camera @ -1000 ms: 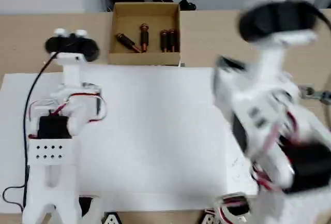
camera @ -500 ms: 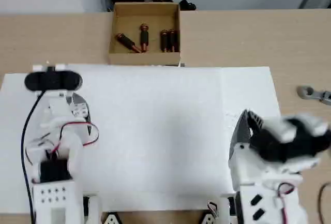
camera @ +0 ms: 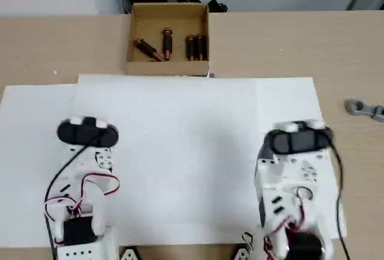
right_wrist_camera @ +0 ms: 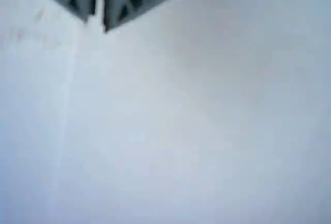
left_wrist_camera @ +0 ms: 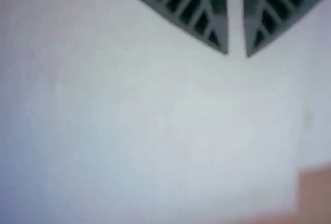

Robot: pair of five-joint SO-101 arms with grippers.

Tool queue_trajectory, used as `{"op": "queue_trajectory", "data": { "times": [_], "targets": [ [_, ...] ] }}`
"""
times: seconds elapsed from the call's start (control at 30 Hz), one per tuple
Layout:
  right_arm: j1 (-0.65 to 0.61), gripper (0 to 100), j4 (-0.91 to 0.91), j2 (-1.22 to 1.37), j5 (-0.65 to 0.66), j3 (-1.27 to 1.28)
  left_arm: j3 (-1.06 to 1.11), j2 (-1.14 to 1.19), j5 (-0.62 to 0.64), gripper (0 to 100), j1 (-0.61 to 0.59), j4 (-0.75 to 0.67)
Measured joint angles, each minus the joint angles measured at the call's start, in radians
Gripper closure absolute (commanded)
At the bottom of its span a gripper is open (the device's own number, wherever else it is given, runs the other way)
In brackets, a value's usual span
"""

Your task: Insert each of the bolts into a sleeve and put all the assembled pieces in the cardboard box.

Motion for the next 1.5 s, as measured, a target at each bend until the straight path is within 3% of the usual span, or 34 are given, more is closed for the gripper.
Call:
{"op": "queue_trajectory", "data": {
  "times": [0.67, 1.5],
  "targets": [
    [-0.005, 99.5, -0.034, -0.003, 0.028, 0.351, 0.029, 0.003, 0.107, 99, 0.0, 0.061],
    [-0.003, 99.5, -0.072, -0.003, 0.028, 0.364, 0.029, 0.003, 0.107, 99, 0.0, 0.061]
  ]
}}
